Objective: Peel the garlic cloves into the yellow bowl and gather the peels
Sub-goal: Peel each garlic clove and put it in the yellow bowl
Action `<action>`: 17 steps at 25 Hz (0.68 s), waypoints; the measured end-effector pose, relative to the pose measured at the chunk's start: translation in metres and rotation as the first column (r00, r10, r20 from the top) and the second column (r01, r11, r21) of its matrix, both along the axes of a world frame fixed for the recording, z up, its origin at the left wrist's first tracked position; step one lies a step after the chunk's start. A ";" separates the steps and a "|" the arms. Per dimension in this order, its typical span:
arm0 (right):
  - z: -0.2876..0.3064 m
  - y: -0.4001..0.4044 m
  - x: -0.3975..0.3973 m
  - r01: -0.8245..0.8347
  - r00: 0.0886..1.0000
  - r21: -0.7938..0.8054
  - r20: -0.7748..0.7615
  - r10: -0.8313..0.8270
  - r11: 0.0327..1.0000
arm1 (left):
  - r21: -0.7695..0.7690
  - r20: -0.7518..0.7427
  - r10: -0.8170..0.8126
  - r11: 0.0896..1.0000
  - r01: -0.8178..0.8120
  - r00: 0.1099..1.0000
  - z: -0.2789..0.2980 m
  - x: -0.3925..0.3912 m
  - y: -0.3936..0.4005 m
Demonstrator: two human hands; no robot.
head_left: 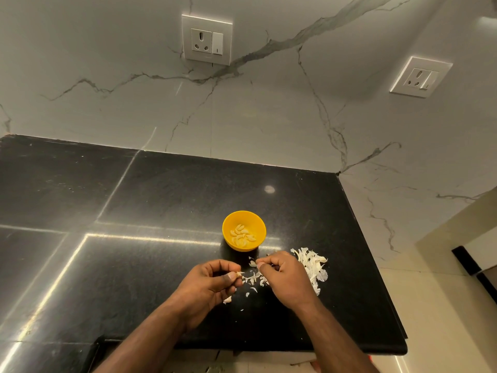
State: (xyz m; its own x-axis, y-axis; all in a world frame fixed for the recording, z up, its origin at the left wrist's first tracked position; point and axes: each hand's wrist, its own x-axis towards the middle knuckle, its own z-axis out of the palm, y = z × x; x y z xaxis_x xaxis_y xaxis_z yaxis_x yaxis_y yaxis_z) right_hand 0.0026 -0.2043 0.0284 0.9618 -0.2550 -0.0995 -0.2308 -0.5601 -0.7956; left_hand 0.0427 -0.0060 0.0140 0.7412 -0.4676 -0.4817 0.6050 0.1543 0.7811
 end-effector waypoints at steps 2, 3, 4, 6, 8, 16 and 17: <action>0.001 -0.001 -0.001 -0.010 0.999 0.001 0.043 0.010 1.000 | 0.003 0.002 0.013 1.000 -0.013 1.000 0.000 0.000 0.000; 0.001 -0.001 -0.001 -0.009 0.998 0.004 0.067 0.008 1.000 | 0.002 0.004 0.019 1.000 -0.019 1.000 0.000 0.001 -0.001; 0.002 0.000 -0.001 -0.014 0.996 0.010 0.086 0.013 1.000 | -0.001 0.005 0.024 1.000 -0.024 1.000 0.000 0.001 -0.001; 0.005 0.002 -0.002 -0.073 0.992 0.066 0.112 0.066 0.995 | 0.001 0.005 0.033 0.999 -0.033 0.999 0.001 0.002 -0.002; 0.008 0.006 -0.003 -0.160 0.984 0.163 0.111 0.143 0.974 | 0.008 0.009 0.039 0.999 -0.039 0.999 0.002 0.003 -0.002; 0.015 0.017 -0.002 -0.213 0.976 0.227 0.095 0.196 0.950 | -0.008 0.003 0.027 1.000 -0.027 1.000 0.003 0.006 0.004; 0.015 0.018 -0.002 -0.213 0.976 0.230 0.096 0.195 0.950 | -0.011 0.004 0.021 1.000 -0.021 1.000 0.002 0.007 0.005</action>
